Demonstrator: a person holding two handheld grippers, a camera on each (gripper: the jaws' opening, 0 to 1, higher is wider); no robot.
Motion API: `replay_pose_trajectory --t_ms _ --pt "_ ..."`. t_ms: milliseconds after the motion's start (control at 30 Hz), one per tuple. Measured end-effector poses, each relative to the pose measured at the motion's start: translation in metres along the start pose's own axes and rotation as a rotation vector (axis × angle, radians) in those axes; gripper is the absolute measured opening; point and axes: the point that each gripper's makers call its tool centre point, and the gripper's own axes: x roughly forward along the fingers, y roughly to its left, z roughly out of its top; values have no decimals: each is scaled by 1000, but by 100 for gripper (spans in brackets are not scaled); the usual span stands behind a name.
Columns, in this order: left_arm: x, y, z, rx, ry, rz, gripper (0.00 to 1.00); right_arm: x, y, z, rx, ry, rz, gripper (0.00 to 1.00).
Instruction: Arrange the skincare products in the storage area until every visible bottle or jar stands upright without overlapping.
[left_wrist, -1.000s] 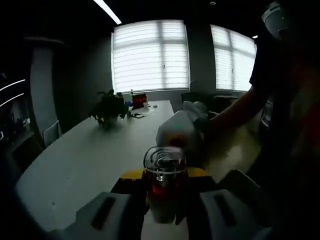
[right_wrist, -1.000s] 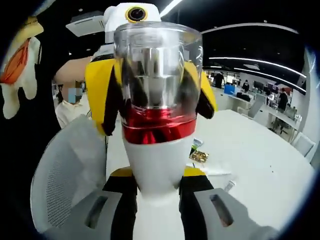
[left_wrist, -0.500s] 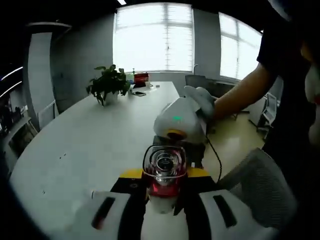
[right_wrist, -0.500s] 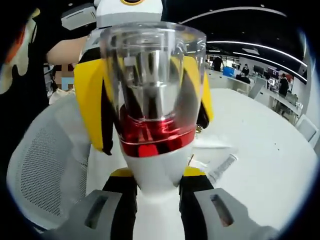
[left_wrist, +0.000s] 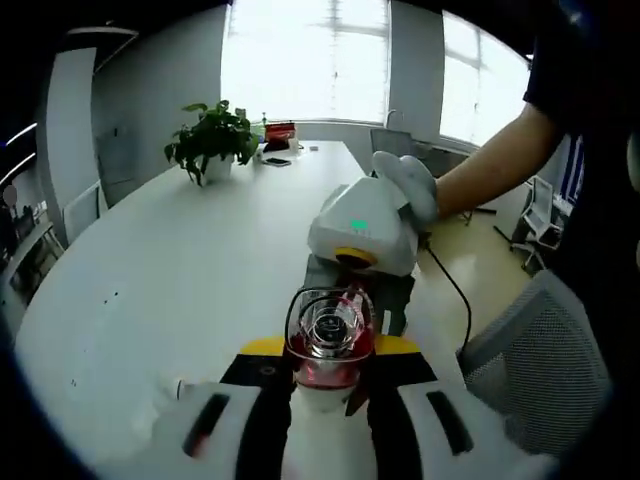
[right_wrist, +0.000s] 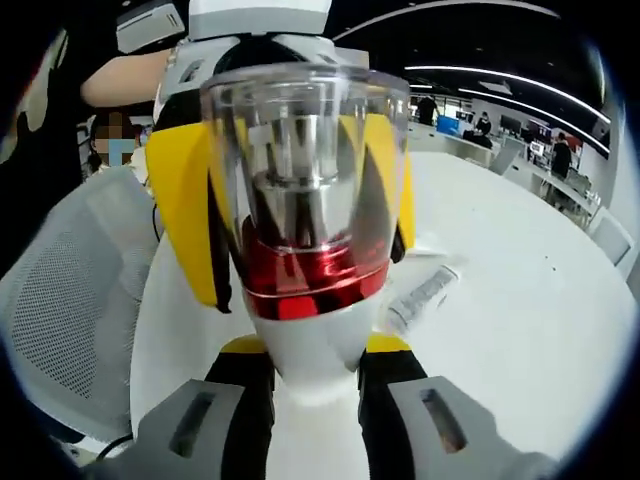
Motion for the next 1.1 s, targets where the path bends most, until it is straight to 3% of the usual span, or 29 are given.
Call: replay_pose_trajectory --t_ms 333,800,967,1033,1100 --pt "5 14 5 -2 -12 12 26 -2 -20 2 -6 -43 -3 31" --pt "10 25 9 8 -27 25 27 0 -29 3 -22 -54 -14 32" --pt "10 26 9 -10 -27 44 29 0 -29 3 16 -57 -31 32" --pt "10 26 8 -11 -28 41 30 -1 -29 5 74 -72 -45 33" --pt "10 26 8 -11 -28 47 30 -4 -34 7 84 -90 -85 37"
